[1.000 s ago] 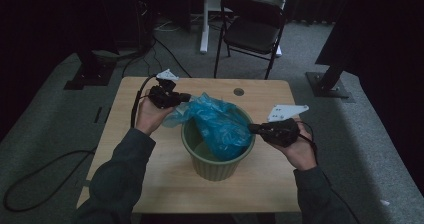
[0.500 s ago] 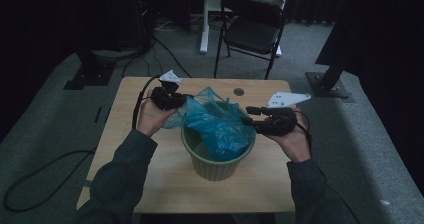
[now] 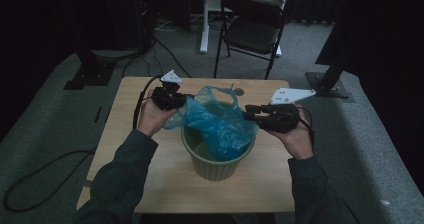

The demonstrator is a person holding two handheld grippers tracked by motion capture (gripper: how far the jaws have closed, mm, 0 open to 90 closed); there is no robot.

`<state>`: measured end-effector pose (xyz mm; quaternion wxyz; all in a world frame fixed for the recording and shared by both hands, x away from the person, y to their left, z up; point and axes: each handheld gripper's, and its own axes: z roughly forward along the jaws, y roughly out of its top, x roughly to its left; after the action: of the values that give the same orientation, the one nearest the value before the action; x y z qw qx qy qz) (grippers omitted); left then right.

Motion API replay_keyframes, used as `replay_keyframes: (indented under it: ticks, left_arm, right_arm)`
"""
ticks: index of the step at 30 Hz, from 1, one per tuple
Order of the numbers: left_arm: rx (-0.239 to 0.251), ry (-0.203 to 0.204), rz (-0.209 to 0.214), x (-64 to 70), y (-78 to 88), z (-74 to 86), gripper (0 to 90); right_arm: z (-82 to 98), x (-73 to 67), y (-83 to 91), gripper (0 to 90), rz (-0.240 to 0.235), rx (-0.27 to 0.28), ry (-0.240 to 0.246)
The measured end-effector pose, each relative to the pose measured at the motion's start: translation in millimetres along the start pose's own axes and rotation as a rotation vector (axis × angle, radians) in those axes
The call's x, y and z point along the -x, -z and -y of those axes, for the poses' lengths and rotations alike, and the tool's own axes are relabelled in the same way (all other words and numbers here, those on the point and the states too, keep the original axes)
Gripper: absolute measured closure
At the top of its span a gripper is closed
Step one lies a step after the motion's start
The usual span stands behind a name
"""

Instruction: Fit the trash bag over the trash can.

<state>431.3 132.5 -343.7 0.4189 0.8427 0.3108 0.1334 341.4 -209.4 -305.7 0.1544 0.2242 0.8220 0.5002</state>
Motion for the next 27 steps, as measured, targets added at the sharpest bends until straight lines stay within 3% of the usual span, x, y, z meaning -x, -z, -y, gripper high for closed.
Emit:
replay_keyframes:
  ticks: [6, 12, 19, 24, 25, 27]
  left_arm:
    - [0.002, -0.005, 0.002, 2.3, -0.8, -1.1, 88.8]
    - [0.002, -0.011, 0.004, 4.7, -1.3, -2.5, 88.7]
    - [0.006, -0.024, 0.000, 9.7, -2.3, -6.3, 88.7]
    - [0.008, -0.024, 0.001, 10.7, -2.8, -6.8, 88.7]
    - [0.009, -0.025, 0.001, 11.3, -2.8, -7.3, 88.7]
    - [0.011, -0.026, 0.002, 11.4, -2.8, -7.6, 88.7]
  right_arm:
    - [-1.3, 0.3, 4.3, 70.9, 0.008, 0.013, -0.004]
    - [-7.2, -3.8, -15.1, 72.2, -0.001, -0.032, 0.018]
    - [-14.4, -6.9, -46.9, 62.3, -0.017, -0.104, 0.029]
    - [-15.1, -7.3, -60.2, 59.9, -0.028, -0.151, 0.033]
    - [-14.6, -5.9, -67.3, 59.8, -0.018, -0.183, 0.038]
    - [-14.6, -5.9, -67.3, 59.8, -0.018, -0.183, 0.038]
